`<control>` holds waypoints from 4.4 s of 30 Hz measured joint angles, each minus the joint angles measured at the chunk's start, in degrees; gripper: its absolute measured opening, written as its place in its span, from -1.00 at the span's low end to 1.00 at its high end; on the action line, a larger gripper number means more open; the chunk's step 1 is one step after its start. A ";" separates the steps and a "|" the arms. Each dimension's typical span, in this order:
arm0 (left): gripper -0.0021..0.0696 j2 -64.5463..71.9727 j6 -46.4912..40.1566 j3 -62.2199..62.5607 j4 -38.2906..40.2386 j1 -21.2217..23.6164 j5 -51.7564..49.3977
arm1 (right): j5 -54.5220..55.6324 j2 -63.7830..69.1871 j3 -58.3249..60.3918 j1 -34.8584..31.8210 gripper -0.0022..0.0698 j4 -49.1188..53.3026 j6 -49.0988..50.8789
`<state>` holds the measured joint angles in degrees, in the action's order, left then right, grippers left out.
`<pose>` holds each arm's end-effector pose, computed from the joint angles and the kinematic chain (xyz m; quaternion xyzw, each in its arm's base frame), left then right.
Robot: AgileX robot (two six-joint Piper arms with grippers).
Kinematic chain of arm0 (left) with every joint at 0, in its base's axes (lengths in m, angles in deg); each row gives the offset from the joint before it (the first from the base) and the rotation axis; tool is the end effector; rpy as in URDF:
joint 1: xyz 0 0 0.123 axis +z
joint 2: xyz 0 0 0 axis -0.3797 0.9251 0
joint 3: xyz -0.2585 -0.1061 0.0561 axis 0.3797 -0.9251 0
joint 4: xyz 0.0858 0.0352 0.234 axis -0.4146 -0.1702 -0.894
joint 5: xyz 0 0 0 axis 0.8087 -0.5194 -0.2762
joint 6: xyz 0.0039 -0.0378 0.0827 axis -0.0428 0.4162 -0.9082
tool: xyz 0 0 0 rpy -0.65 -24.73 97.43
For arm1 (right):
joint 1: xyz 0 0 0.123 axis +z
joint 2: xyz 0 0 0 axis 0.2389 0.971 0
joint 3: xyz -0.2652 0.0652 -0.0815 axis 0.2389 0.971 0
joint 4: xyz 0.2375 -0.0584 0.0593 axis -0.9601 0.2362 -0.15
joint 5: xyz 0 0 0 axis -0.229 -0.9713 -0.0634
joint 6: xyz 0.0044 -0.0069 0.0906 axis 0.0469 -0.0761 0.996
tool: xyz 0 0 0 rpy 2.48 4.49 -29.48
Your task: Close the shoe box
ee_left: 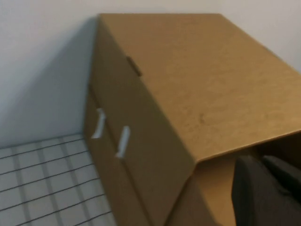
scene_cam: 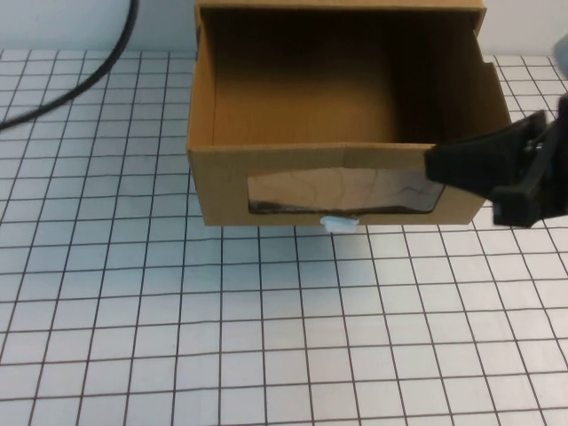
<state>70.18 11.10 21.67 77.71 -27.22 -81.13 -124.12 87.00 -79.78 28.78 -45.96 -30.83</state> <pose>0.2691 -0.0610 0.4641 0.1535 0.7877 -0.1994 0.5624 0.1977 0.1049 0.3784 -0.3038 0.7960 0.2795 0.4428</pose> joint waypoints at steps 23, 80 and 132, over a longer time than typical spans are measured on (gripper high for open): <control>-0.96 51.47 4.69 56.32 2.26 -11.15 -22.32 | 8.29 9.26 -1.17 12.80 -0.98 15.91 -7.47; -0.96 29.94 5.91 56.53 -6.54 -11.35 -31.46 | -1.48 44.16 -42.46 4.06 -0.98 -1.97 -11.64; -0.96 -53.00 21.69 -32.36 -18.33 -11.35 -7.54 | 12.84 -24.52 2.80 4.17 -0.98 21.23 19.81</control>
<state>17.18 32.79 -10.68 59.38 -38.57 -88.67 -111.28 62.48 -76.98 32.95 -24.73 -11.01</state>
